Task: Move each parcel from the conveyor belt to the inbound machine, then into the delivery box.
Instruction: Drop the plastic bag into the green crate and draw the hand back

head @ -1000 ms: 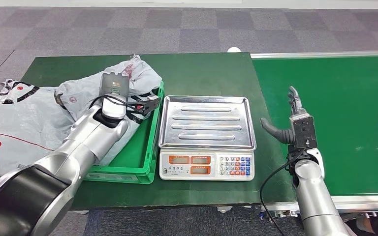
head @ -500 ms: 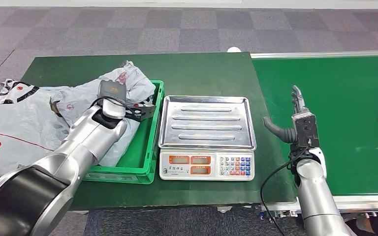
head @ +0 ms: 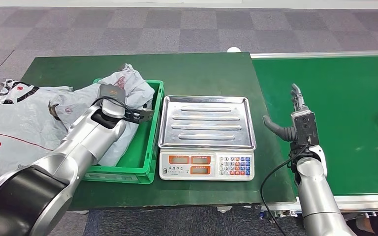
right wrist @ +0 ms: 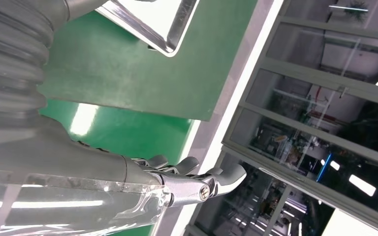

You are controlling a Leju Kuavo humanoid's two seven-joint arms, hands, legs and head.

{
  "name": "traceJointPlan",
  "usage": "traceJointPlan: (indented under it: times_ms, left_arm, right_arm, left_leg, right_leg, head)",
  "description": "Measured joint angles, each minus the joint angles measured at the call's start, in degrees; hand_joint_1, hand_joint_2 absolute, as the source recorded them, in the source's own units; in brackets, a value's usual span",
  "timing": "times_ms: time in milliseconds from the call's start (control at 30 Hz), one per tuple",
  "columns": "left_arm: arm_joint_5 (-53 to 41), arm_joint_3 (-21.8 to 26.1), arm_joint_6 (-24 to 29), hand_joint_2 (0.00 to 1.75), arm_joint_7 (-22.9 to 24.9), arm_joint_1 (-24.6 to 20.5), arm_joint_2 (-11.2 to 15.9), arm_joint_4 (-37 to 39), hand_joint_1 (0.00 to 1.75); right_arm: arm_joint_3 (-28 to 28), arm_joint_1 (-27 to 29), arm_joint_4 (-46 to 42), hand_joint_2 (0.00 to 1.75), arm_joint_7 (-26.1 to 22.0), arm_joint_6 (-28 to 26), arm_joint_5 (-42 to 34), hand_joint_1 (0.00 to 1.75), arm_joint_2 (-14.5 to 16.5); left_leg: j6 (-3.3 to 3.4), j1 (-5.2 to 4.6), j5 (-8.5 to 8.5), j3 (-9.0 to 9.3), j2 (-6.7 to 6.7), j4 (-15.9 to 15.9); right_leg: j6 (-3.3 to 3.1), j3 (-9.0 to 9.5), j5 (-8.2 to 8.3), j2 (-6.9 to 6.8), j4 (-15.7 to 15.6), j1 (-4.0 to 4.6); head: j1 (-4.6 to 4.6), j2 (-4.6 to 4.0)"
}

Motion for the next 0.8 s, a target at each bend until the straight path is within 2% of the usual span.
traceJointPlan:
  times_ms: [67,100,267,467,800]
  left_arm:
    - [0.0,-0.01,0.51,1.75,0.1,0.01,0.23,0.03,0.11]
    - [0.0,0.0,1.69,1.75,0.52,0.02,0.33,0.0,0.0]
    - [0.0,0.14,10.04,1.75,2.5,0.01,0.45,-0.78,0.0]
    - [0.01,1.61,17.29,1.75,0.55,0.27,-0.01,-2.28,0.0]
    - [0.02,3.46,18.7,1.75,-0.45,0.48,-0.87,-3.28,0.0]
  right_arm:
    - [0.0,-0.29,0.19,1.75,0.05,-0.02,0.03,0.0,0.0]
    - [0.0,-0.36,0.26,1.75,0.09,-0.06,0.04,0.0,0.0]
    - [0.0,0.11,0.22,1.75,0.61,-0.22,0.04,0.0,0.0]
    - [0.0,1.7,-0.78,1.75,0.78,-0.24,0.04,0.0,0.0]
    - [0.0,2.51,-1.64,1.75,0.79,-0.24,0.02,0.0,0.0]
  left_leg:
    - [0.0,0.0,0.0,0.0,-0.01,0.0]
    - [0.0,0.0,0.0,0.0,-0.01,0.0]
    - [0.0,0.0,0.0,0.0,-0.02,0.0]
    - [0.0,0.0,0.0,0.0,-0.02,0.01]
    - [0.0,0.01,0.0,0.01,0.03,0.0]
  right_leg:
    - [0.0,0.0,0.0,-0.01,0.0,0.0]
    - [0.0,0.0,0.0,-0.01,0.0,0.01]
    - [0.0,0.0,0.0,-0.03,0.0,0.0]
    - [0.0,-0.01,-0.01,-0.02,-0.01,0.0]
    - [0.0,-0.02,0.0,0.04,-0.01,0.01]
  head:
    - [0.0,0.0]
    - [0.0,0.0]
    - [0.0,0.0]
    - [0.0,0.0]
    - [0.0,0.0]
